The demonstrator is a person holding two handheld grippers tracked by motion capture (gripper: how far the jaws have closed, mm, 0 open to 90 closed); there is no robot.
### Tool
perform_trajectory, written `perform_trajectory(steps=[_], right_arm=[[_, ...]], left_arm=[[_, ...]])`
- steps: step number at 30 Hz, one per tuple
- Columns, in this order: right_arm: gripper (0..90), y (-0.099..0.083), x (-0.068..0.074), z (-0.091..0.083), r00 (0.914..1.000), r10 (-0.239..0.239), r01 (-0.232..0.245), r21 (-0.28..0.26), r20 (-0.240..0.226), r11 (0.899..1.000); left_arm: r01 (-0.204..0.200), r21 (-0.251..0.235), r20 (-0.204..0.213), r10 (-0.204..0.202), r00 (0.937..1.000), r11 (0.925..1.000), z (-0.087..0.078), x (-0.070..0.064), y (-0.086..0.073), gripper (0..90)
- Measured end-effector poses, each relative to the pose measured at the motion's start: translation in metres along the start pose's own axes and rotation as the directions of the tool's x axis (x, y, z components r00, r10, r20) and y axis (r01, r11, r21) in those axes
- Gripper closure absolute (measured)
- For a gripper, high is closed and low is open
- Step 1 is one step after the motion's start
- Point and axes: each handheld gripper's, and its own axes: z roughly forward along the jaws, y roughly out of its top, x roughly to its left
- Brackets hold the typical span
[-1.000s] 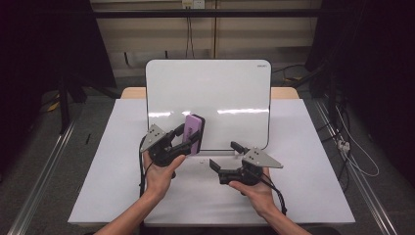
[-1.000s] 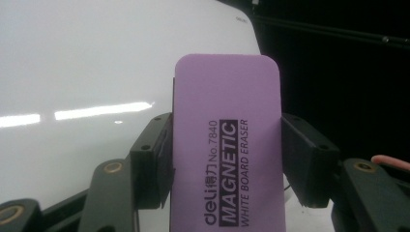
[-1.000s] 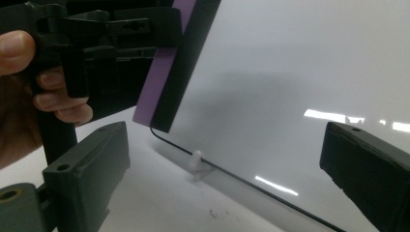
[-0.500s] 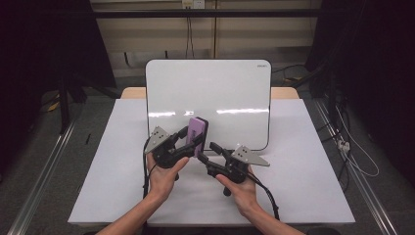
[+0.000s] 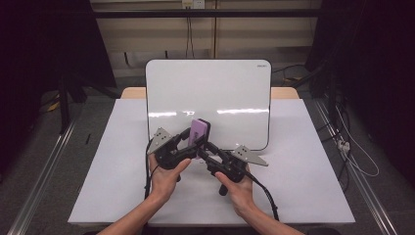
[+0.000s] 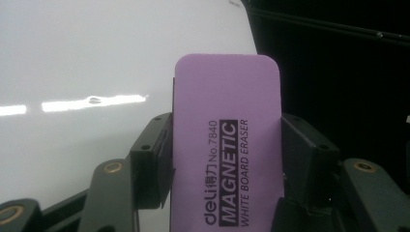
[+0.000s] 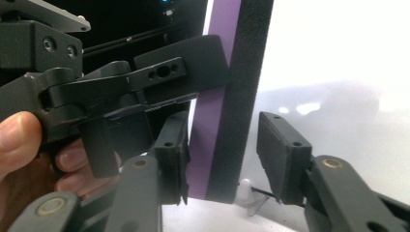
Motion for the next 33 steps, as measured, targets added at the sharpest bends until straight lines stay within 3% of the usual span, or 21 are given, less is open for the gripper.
perform_trajectory(steps=[4,12,14,22,33], right_arm=[[62.3,-0.001,-0.001,0.0,0.9998,0.019,-0.019,-0.005,-0.008,1.0],[65.1,0.0,-0.003,-0.001,1.0,-0.004,0.004,0.006,-0.006,1.0],[65.5,0.0,-0.003,-0.001,0.9999,-0.013,0.013,0.01,-0.005,1.0],[66.2,0.002,-0.006,-0.004,0.9991,-0.043,0.043,0.043,0.004,0.998],[66.5,0.009,-0.016,-0.008,0.9978,-0.052,0.049,0.064,0.042,0.997]], left_arm=[[0.002,0.003,-0.001,-0.002,1.0,1.0,0.0,0.001,-0.001,41.2],[0.013,0.005,0.003,-0.013,0.9999,0.9999,0.001,0.002,-0.002,40.8],[-0.002,0.013,-0.002,0.002,1.0,0.9999,0.0,0.002,-0.002,39.5],[0.006,0.03,-0.023,-0.006,0.9997,0.9995,0.001,0.005,0.002,17.9],[-0.066,0.106,-0.045,0.071,0.9965,0.9922,-0.002,0.006,0.015,11.3]])
